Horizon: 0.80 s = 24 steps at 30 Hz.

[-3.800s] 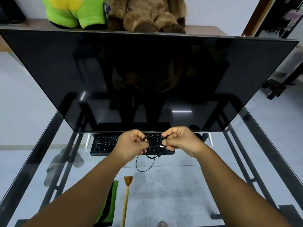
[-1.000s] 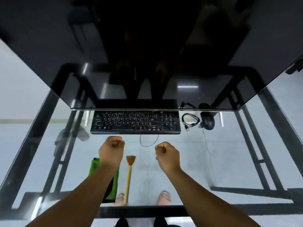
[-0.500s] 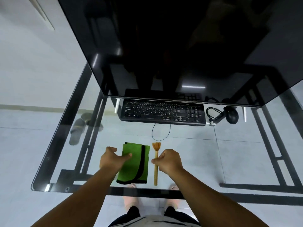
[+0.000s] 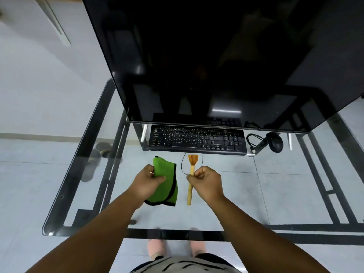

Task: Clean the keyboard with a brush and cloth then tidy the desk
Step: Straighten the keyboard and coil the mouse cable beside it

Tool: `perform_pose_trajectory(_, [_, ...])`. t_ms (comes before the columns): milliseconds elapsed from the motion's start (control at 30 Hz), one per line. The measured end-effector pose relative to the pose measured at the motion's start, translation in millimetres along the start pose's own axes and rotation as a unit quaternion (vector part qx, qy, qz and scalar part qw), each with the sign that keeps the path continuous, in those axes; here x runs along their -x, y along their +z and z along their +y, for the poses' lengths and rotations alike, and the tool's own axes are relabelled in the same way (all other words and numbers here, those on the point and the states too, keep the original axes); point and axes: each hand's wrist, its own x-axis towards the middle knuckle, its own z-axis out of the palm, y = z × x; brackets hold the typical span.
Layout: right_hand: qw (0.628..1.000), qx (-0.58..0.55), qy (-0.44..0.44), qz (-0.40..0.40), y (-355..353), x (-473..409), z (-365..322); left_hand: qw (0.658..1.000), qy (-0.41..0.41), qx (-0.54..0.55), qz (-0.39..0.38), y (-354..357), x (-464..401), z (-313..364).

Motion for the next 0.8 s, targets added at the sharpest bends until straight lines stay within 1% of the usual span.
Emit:
perform_pose_trajectory(133, [0.997,-0.048,-0.051,0.035,-12,-10,-37,0.997,0.049,0.060,-0.013,-16,-2,33])
perform_pose_trajectory(233, [0.990,-0.078,-0.106,0.048,-24,-17,-70,0.989,0.106,0.100,-0.017,-24,6,68])
perform_pose_trajectory(467, [0.963,-0.118,-0.235,0.059,-55,-25,-153,0.963,0.222,0.148,0.025,-47,43,142])
perform_pose_trajectory(600, [0.944,-0.136,-0.294,0.053,-67,-23,-206,0.938,0.291,0.181,0.057,-69,67,184])
perform_pose_trajectory(800, [0.919,-0.163,-0.353,0.060,-74,-11,-290,0.896,0.366,0.238,0.082,-124,95,237])
